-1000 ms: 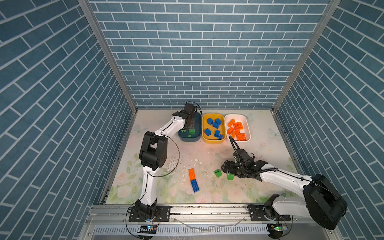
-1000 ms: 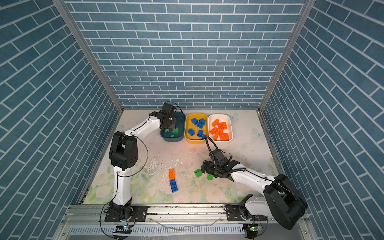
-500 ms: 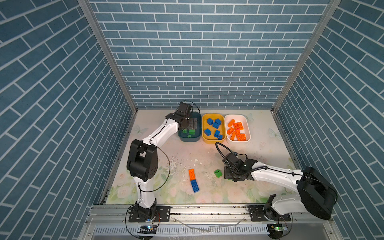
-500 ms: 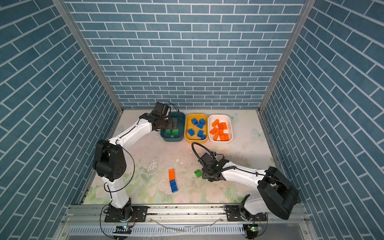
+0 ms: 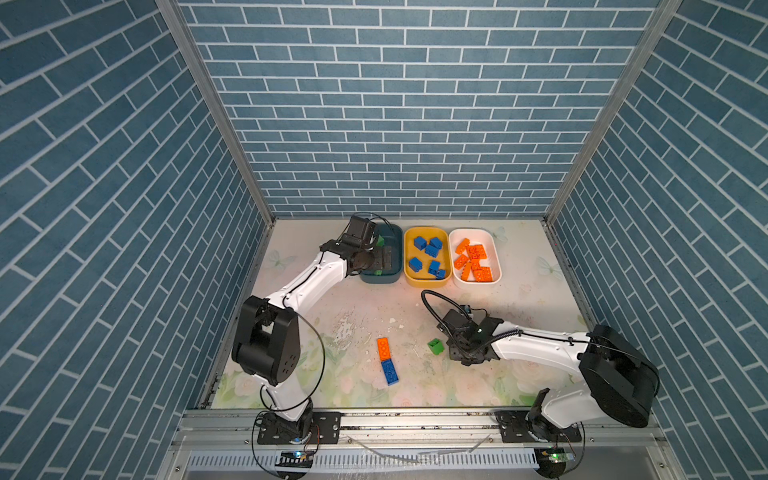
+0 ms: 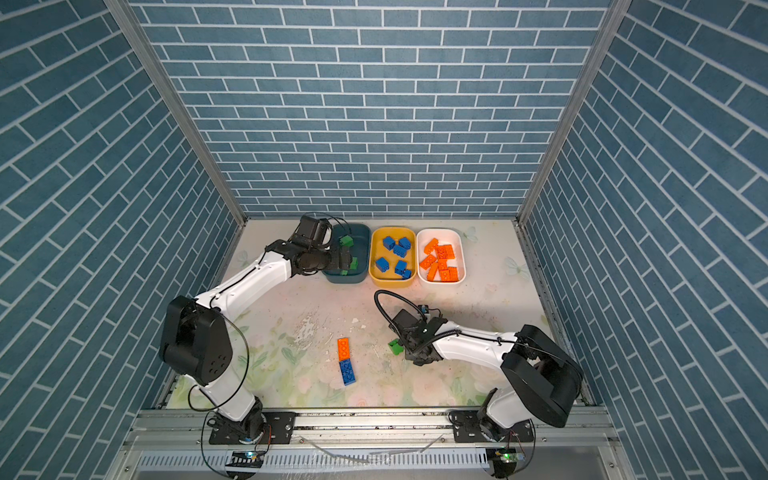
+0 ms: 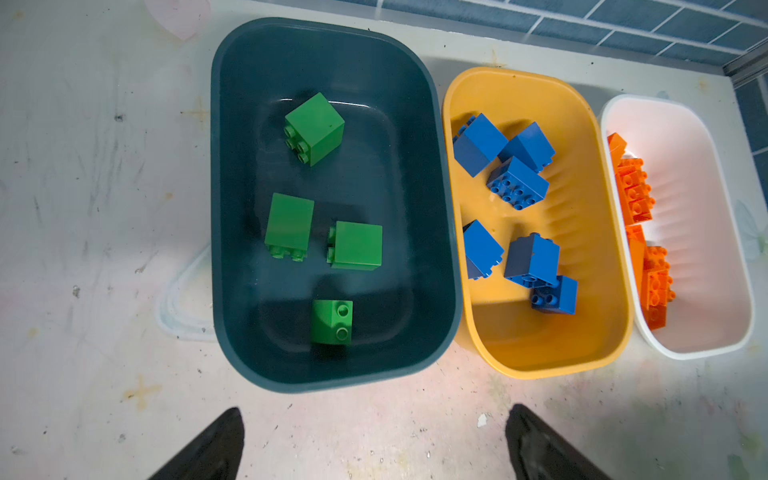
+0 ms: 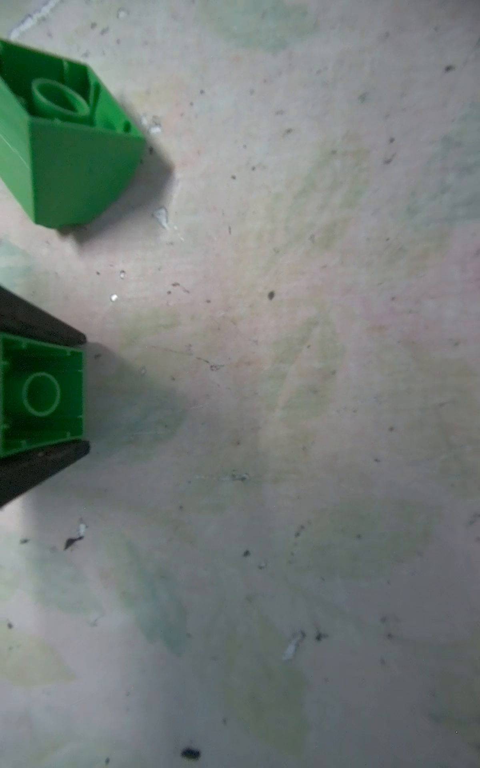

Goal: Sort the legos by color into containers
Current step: 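Carry the green brick into the teal bin with the right gripper and release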

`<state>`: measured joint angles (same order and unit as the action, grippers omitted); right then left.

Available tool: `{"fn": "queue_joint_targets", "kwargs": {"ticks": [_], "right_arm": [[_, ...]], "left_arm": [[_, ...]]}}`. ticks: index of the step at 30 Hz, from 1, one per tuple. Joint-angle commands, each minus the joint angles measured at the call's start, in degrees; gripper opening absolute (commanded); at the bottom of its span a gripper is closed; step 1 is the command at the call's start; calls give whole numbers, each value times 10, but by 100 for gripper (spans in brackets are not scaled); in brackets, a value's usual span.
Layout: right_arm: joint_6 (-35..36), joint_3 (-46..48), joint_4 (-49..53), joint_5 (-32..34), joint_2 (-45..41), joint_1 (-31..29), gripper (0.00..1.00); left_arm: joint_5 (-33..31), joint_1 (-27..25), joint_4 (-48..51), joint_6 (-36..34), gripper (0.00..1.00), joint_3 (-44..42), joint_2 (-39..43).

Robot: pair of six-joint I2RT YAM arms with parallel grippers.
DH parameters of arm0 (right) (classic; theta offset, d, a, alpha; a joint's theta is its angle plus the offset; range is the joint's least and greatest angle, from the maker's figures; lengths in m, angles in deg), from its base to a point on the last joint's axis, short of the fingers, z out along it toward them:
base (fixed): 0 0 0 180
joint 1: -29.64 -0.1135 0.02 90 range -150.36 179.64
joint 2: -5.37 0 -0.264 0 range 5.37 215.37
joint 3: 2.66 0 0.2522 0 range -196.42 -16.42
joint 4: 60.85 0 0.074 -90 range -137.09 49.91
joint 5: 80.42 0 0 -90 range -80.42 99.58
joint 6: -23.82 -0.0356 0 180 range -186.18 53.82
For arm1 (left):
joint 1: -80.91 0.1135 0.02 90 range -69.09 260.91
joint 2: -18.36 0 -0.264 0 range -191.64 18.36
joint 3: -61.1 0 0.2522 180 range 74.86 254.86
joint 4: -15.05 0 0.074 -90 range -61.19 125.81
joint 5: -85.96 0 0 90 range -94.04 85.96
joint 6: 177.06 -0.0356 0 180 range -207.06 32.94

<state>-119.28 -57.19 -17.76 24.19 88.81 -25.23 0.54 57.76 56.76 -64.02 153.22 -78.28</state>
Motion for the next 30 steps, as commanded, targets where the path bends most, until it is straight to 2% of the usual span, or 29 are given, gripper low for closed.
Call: {"fn": "queue_joint_targets", "kwargs": {"ticks": [1, 10, 15, 20, 26, 30], "right_arm": [[11, 2, 5, 38, -18, -4, 30], [90, -59, -39, 79, -50, -2, 23], [148, -118, -119, 49, -11, 25, 23], [200, -220, -215, -34, 90, 76, 23], [273, -405, -211, -96, 239, 112, 23], [304, -522, -186, -109, 331, 126, 25]], "left_arm": [[5, 2, -22, 22, 99, -37, 32], [-24, 15, -25, 41, 99, -94, 76], [-17, 24, -47, 86, 99, -135, 92], [-23, 26, -36, 111, 99, -147, 90], [-62, 26, 23, 118, 99, -154, 102], [-54, 27, 41, 120, 99, -181, 127]]}}
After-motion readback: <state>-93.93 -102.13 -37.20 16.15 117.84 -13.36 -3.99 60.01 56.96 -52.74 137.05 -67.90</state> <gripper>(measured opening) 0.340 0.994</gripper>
